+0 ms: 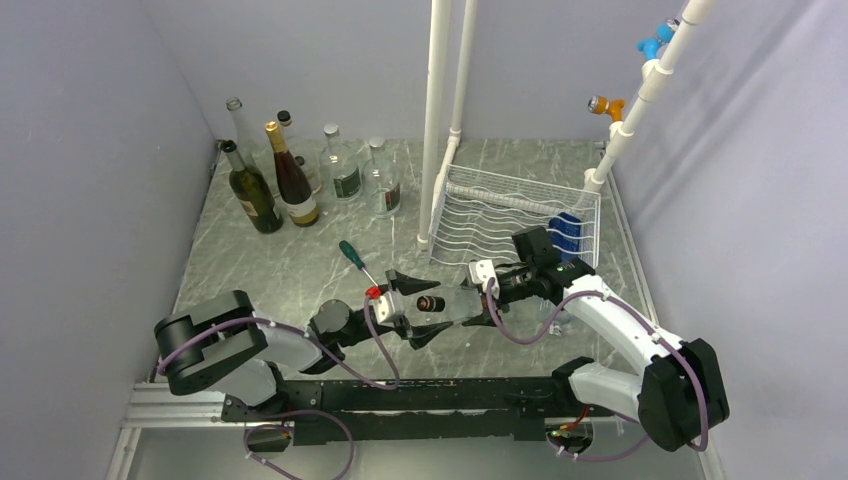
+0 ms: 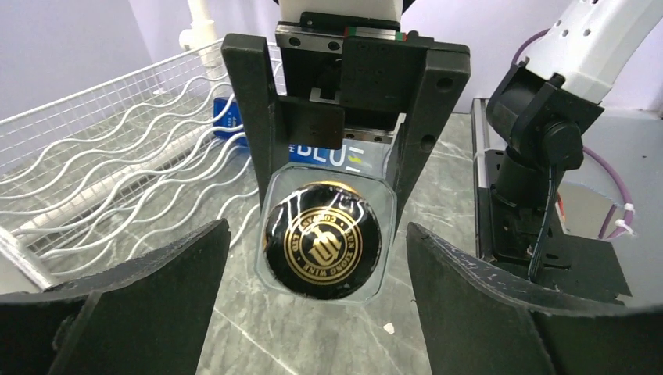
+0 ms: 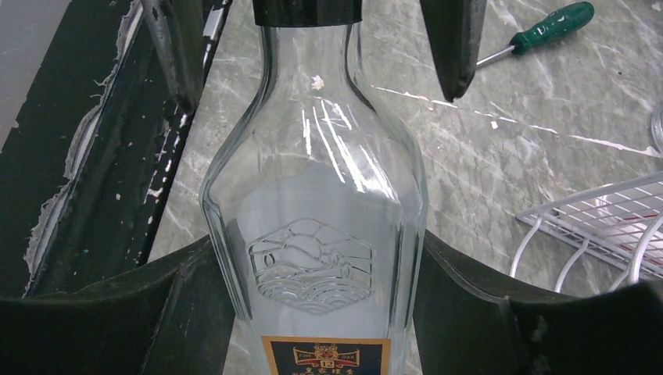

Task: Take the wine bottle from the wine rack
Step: Pick up the wine bottle from the wine rack.

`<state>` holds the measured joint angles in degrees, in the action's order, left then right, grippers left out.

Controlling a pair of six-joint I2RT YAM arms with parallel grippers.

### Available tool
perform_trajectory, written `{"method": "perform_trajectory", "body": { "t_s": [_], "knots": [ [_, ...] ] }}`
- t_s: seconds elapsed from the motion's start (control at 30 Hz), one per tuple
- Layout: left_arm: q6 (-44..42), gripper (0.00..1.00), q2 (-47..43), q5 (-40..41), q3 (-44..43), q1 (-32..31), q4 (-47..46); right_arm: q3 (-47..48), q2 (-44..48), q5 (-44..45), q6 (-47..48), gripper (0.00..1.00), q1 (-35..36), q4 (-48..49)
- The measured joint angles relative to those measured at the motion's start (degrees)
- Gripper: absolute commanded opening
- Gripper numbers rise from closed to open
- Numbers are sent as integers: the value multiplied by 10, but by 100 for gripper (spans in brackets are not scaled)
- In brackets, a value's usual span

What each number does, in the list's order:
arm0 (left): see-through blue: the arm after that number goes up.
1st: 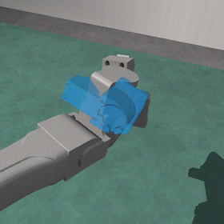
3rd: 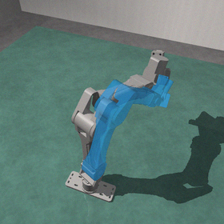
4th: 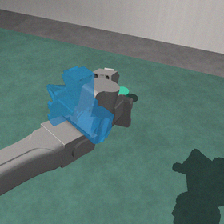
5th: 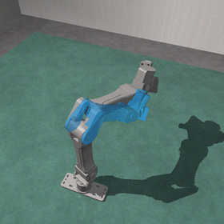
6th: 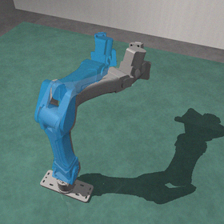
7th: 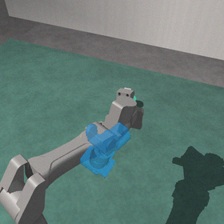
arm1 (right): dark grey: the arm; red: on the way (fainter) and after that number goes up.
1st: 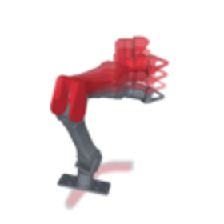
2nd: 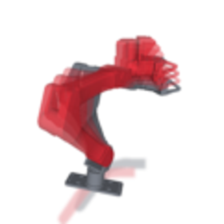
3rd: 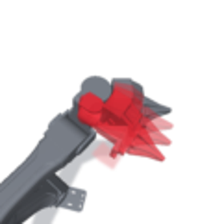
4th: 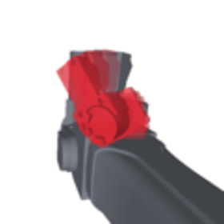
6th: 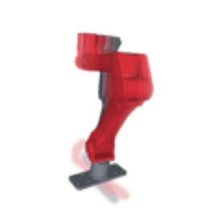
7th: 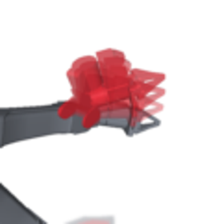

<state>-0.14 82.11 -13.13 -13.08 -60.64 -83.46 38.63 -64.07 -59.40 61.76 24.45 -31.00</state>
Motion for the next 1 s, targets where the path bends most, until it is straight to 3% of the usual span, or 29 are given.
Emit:
{"method": "perform_trajectory", "body": {
  "t_s": [0.5, 0.77, 0.8, 0.9, 1.0],
  "knots": [
    [47, 52, 17, -6, -17, -4, -24, 2, 0, -3, 0, 0, 0, -4],
    [54, 0, 17, -5, -21, -4, -24, 4, 0, -7, -7, 0, -3, -9],
    [54, 0, 17, -5, -21, -4, -24, 4, 0, -7, -9, 0, -3, -9],
    [56, 0, 16, -5, -21, -4, -23, 4, 0, -7, -14, 15, -3, -8],
    [59, 0, 7, -3, -21, -4, -15, 4, 0, -10, -23, 42, -3, -5]
  ]
}}
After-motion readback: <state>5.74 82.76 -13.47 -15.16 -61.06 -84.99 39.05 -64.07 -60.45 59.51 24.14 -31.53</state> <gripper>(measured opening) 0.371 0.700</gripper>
